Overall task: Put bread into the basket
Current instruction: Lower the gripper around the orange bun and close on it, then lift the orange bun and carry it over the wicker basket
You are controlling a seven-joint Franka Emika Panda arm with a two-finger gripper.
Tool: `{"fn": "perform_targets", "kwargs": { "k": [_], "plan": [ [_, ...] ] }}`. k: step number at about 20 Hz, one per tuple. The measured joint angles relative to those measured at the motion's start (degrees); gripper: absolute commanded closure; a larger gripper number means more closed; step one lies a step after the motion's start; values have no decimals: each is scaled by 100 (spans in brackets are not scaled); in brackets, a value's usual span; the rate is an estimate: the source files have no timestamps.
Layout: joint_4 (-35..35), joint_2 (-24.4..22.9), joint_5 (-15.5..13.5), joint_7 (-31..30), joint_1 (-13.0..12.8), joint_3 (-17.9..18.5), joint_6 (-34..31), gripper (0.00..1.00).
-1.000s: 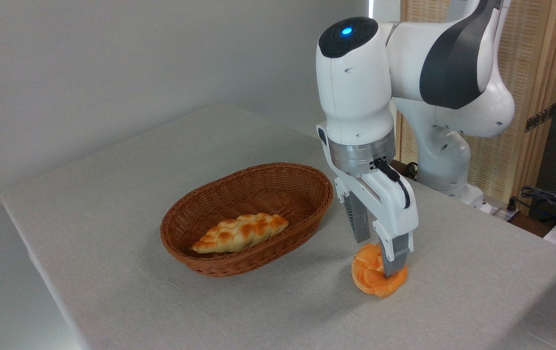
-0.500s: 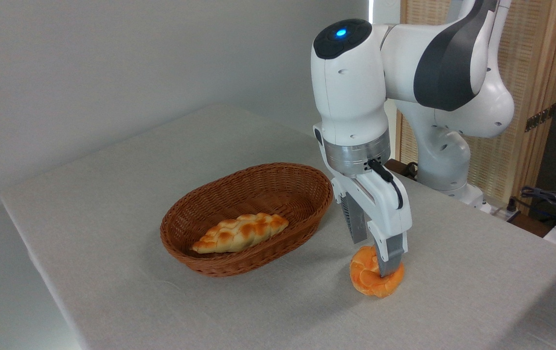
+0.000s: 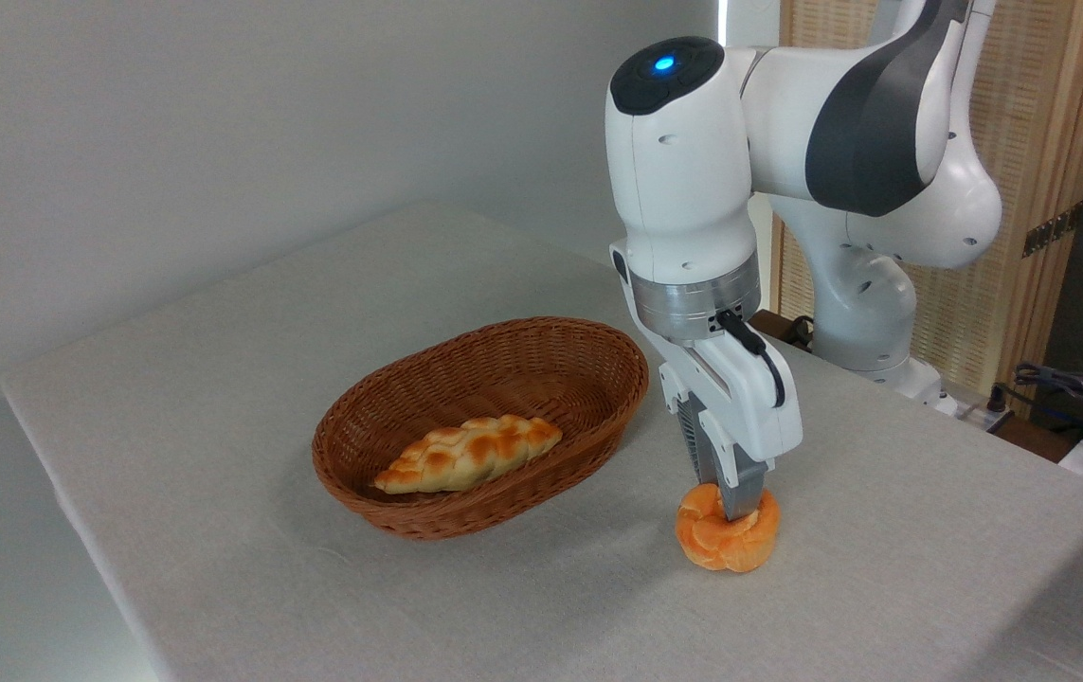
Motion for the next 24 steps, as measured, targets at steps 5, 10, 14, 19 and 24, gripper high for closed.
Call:
{"fn": "perform_targets", "kwargs": {
  "k": [5, 10, 14, 19, 24],
  "plan": [
    [0, 0, 0, 0, -9, 0, 0, 100],
    [0, 0, 1, 0, -42, 0, 1, 100],
    [2, -1, 2, 0, -63, 0, 2, 100],
    [219, -25, 2, 0, -151, -25, -50, 100],
    [1289, -68, 2, 0, -520, -57, -989, 100]
  ]
}}
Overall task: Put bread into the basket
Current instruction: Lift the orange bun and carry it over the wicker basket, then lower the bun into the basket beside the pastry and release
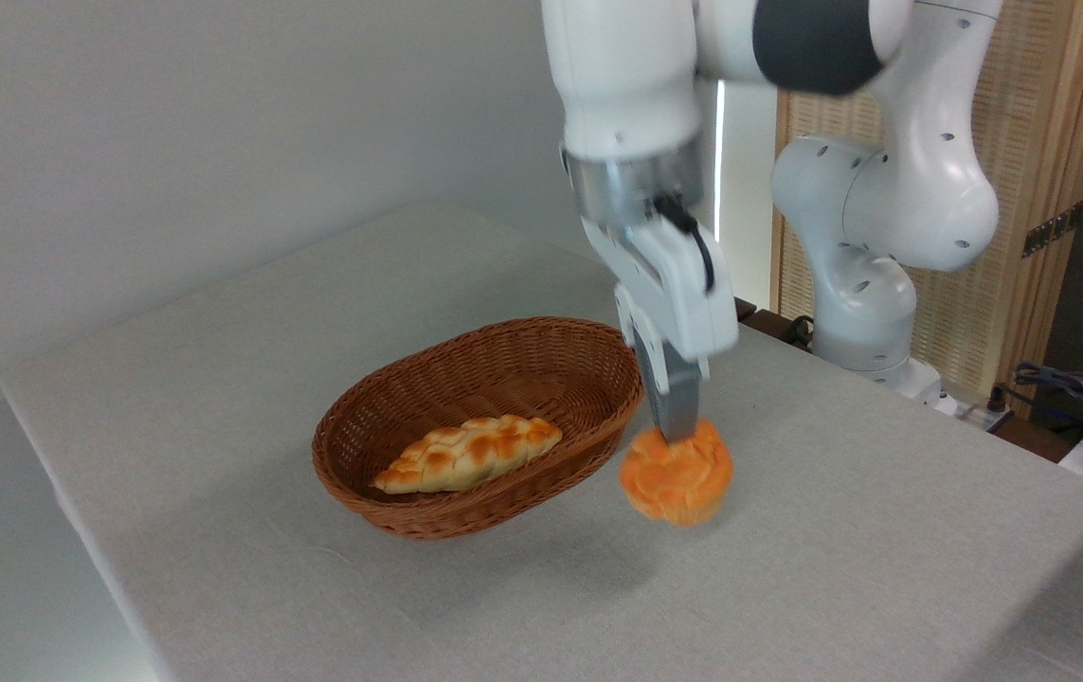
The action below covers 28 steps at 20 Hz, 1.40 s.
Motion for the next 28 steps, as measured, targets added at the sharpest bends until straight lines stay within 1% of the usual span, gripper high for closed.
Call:
{"fn": "perform_targets", "kwargs": {
  "k": [2, 4, 7, 8, 11, 12, 13, 14, 15, 16, 17, 18, 19, 20, 22, 23, 24, 26, 27, 28],
  "plan": [
    [281, 0, 0, 0, -70, -71, -301, 100],
    [496, 0, 0, 0, -85, -331, -617, 100],
    [648, 4, -31, -66, -99, -964, -865, 100],
    [653, 12, -140, -234, -106, -1208, -881, 100],
    [651, 104, -690, -1175, -116, -1770, -891, 100],
    [648, 165, -828, -1529, -118, -1923, -892, 99],
    [645, 249, -932, -1922, -120, -2089, -893, 95],
    [645, 336, -1001, -2249, -124, -2232, -892, 93],
    [644, 444, -1046, -2607, -128, -2401, -890, 88],
    [644, 534, -1067, -2868, -131, -2529, -880, 87],
    [643, 659, -1073, -3189, -133, -2689, -861, 79],
    [642, 749, -1074, -3389, -135, -2788, -843, 66],
    [636, 857, -1074, -3598, -135, -2890, -808, 66],
    [615, 941, -1074, -3733, -135, -2951, -763, 60],
    [521, 1065, -1074, -3833, -134, -2989, -660, 55],
    [474, 1095, -1074, -3838, -128, -2988, -621, 47],
    [446, 1110, -1074, -3838, -123, -2986, -598, 30],
    [428, 1114, -1074, -3838, -107, -2985, -583, 2],
    [428, 1113, -1073, -3839, -93, -2981, -581, 0],
    [428, 1111, -1073, -3839, -78, -2976, -579, 0]
  ]
}}
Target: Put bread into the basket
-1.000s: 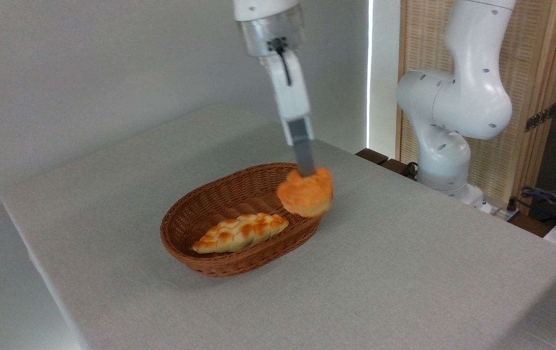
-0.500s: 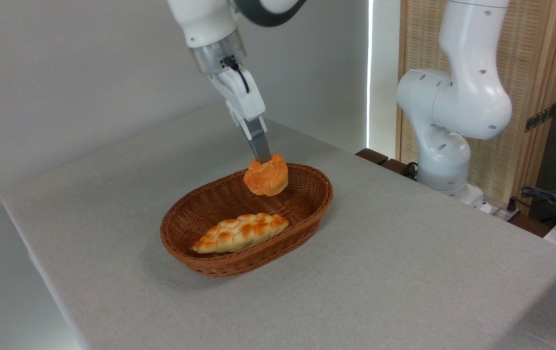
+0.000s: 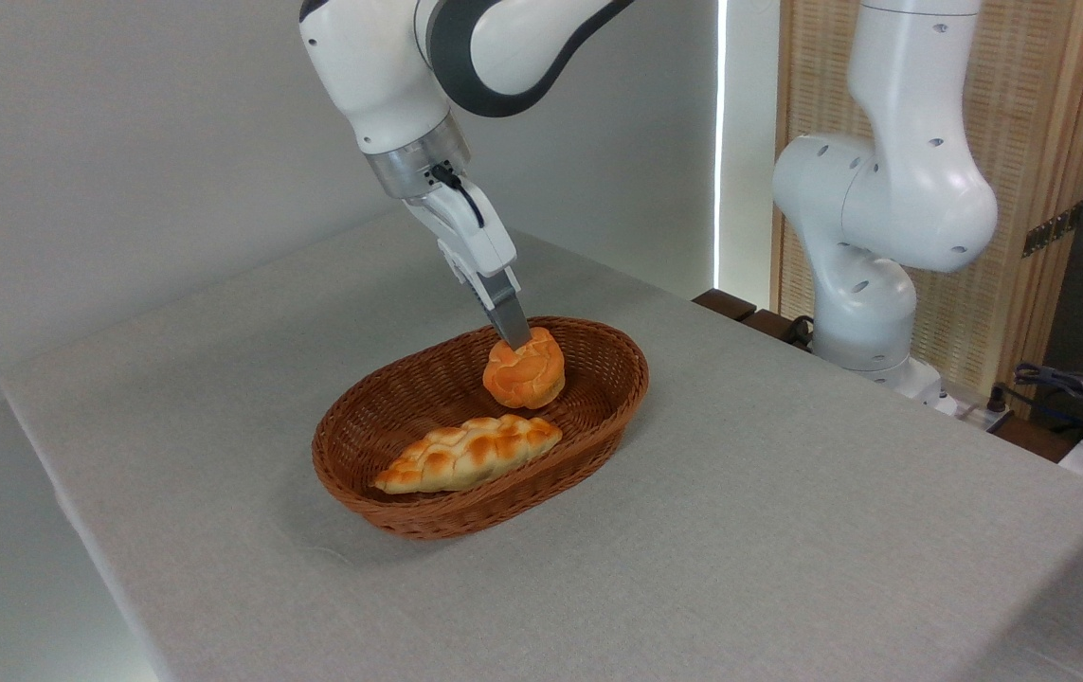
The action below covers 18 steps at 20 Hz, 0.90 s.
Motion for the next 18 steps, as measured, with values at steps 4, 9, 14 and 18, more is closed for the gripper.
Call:
{"fn": "perform_targets", "kwargs": {
  "k": [4, 9, 14, 18],
  "plan": [
    [8, -27, 0, 0, 32, 21, 7, 0],
    [252, -103, 1, 0, 138, 48, 40, 0],
    [1192, -62, 2, 132, 490, 286, 41, 0],
    [1790, 70, 2, 475, 535, 822, 39, 0]
  ]
}}
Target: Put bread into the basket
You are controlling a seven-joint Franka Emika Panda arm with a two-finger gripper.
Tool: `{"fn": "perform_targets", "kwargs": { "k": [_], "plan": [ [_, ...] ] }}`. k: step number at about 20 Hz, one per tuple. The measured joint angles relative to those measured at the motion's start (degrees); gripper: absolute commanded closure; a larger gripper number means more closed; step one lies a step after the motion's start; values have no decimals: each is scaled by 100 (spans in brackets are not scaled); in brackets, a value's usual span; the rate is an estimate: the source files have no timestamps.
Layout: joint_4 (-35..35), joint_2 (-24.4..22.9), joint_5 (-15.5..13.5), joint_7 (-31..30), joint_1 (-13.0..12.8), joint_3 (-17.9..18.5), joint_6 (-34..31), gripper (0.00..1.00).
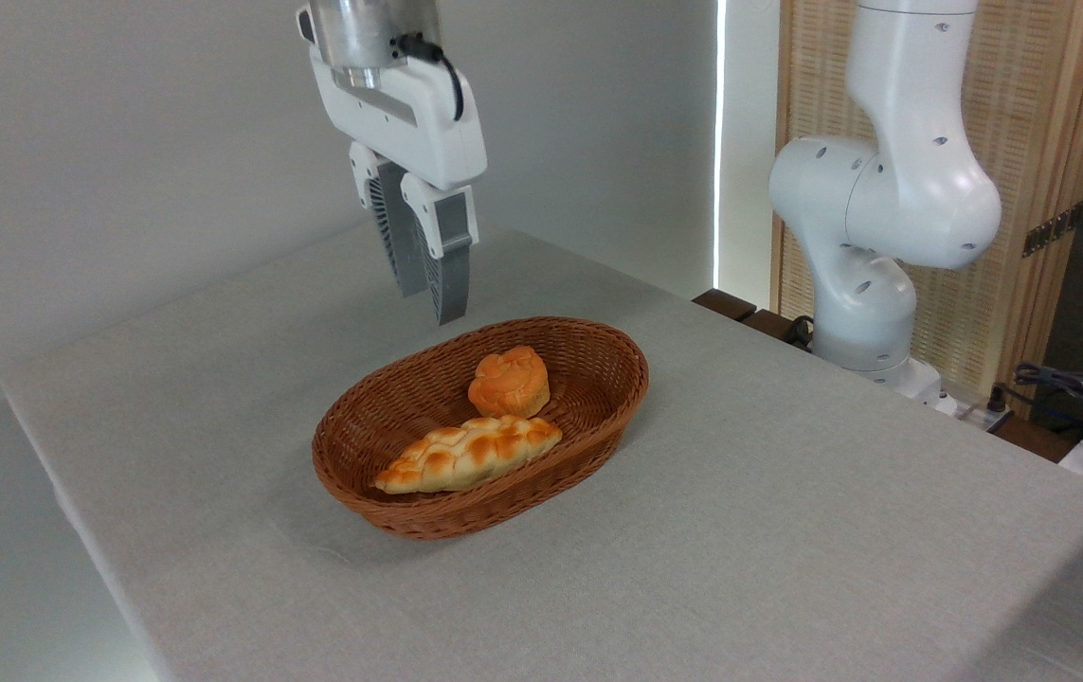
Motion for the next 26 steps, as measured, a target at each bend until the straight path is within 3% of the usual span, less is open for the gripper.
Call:
{"fn": "perform_targets", "kwargs": {
  "k": [4, 8, 15, 26],
  "plan": [
    [430, 180, 0, 49, 10, 323, -161, 0],
    [876, 471, 0, 187, 8, 380, -462, 0],
    [999, 550, 0, 372, -17, 760, -468, 0],
    [1019, 609, 0, 370, -198, 856, -551, 0]
  ]
}}
